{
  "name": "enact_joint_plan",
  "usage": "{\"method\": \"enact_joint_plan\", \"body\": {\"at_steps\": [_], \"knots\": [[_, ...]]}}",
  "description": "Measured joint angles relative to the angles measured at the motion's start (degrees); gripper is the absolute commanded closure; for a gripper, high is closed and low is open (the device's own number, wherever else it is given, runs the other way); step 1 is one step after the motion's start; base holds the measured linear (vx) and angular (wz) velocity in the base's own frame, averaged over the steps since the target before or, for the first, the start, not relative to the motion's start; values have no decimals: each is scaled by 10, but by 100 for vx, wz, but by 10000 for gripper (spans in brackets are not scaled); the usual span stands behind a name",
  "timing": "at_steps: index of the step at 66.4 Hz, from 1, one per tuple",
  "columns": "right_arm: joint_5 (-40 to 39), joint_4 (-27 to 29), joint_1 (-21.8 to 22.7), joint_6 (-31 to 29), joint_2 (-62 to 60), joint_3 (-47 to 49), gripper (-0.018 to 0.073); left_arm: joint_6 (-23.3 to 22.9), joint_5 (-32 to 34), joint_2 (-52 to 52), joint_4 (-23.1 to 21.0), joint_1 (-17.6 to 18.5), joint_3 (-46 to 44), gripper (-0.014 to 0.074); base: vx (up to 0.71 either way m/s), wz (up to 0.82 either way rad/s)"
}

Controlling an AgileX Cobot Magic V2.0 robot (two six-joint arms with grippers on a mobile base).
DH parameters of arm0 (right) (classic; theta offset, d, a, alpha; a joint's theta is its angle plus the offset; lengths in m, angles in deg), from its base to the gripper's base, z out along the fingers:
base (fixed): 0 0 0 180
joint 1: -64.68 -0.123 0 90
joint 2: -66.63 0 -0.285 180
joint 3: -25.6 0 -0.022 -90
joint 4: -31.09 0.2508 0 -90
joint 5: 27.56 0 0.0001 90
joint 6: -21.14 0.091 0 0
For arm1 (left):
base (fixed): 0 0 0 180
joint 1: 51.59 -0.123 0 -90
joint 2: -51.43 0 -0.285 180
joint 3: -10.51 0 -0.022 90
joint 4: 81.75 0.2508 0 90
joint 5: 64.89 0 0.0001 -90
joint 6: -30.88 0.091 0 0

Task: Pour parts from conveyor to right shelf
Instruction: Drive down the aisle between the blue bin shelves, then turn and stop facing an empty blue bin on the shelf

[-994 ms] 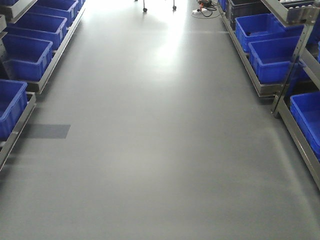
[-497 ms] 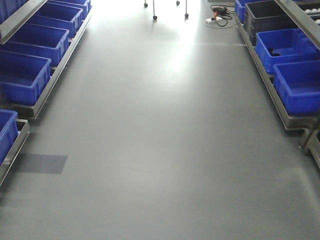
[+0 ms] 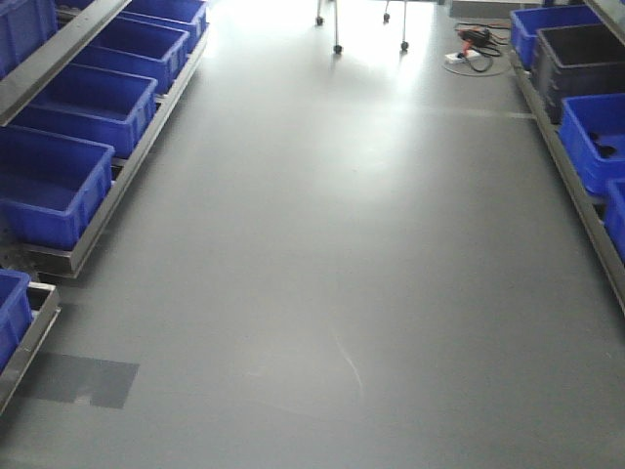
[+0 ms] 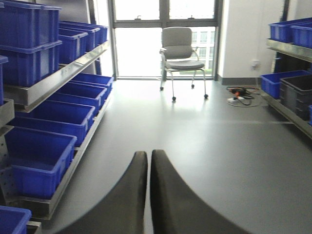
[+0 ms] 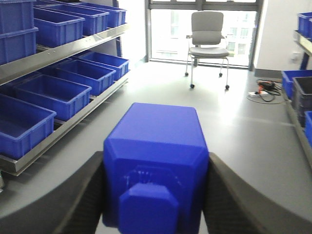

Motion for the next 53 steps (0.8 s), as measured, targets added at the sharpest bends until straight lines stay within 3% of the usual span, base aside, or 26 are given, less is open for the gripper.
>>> {"method": "enact_joint_plan", "body": {"at_steps": [19,53], "knots": [[0,-1,0,0,0,0,564,0,0,0,0,0,0,603,44,58],[0,-1,0,0,0,0,564,0,0,0,0,0,0,603,31,99]]}}
